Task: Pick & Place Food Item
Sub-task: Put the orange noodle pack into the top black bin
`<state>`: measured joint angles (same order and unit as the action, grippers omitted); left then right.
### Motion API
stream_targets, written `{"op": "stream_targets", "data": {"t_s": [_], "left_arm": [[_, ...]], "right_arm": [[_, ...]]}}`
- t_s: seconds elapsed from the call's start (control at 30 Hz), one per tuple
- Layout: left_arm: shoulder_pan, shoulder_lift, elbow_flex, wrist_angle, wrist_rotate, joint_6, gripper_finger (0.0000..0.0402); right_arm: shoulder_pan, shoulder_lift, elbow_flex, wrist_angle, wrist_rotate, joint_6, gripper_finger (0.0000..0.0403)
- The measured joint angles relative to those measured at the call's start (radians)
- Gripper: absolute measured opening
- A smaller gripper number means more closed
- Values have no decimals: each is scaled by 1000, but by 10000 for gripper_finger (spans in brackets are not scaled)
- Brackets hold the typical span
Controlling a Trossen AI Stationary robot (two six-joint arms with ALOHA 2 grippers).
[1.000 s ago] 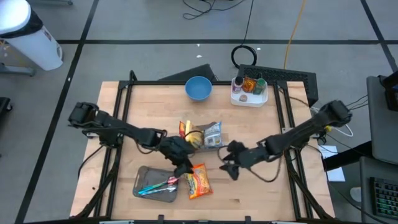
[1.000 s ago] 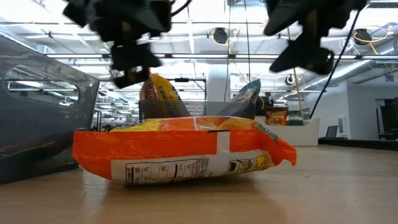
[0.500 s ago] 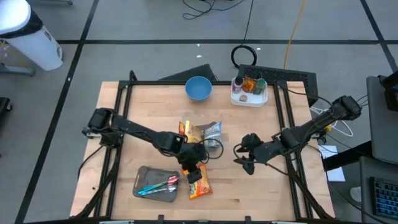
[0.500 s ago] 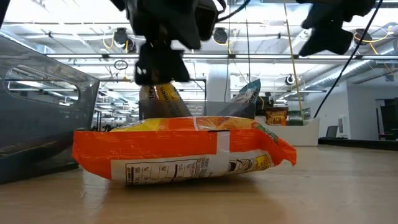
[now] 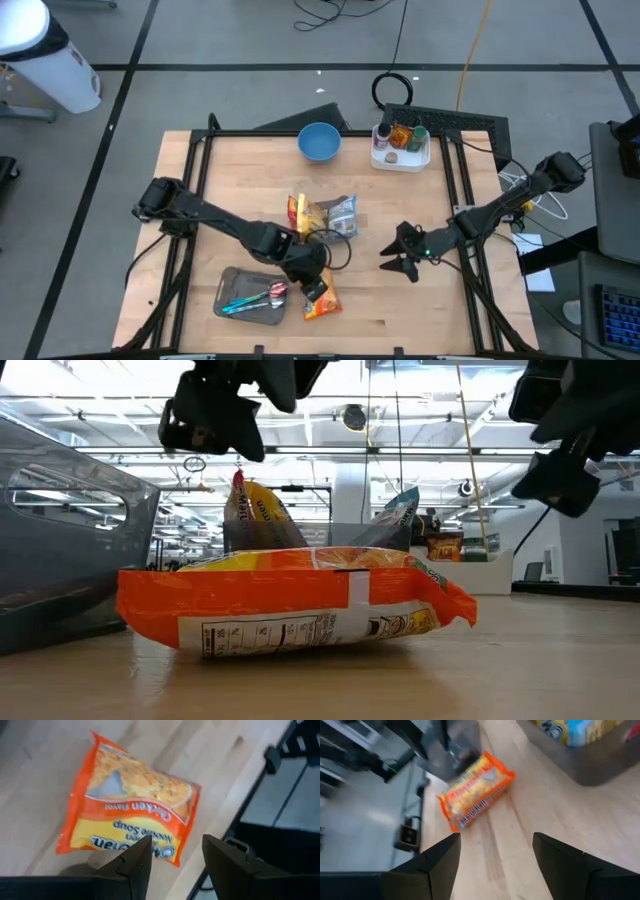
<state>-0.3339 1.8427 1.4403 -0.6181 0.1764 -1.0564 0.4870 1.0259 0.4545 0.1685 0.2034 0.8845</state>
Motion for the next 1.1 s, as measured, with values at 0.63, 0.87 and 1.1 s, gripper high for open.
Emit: {"op": "stream_targets", "data": {"t_s": [0.63,0.87,1.1], "left_arm": [[-4,104,25,100,15,-98,181],[-3,144,24,139,68,-72,181],[2,181,23,131,97,-39,181]], "right_arm": [[-89,-4,-29,91,-154,-65,242],[-89,-4,-28,90,-154,-71,242],[-89,-3,-28,95,-154,-69,242]]}}
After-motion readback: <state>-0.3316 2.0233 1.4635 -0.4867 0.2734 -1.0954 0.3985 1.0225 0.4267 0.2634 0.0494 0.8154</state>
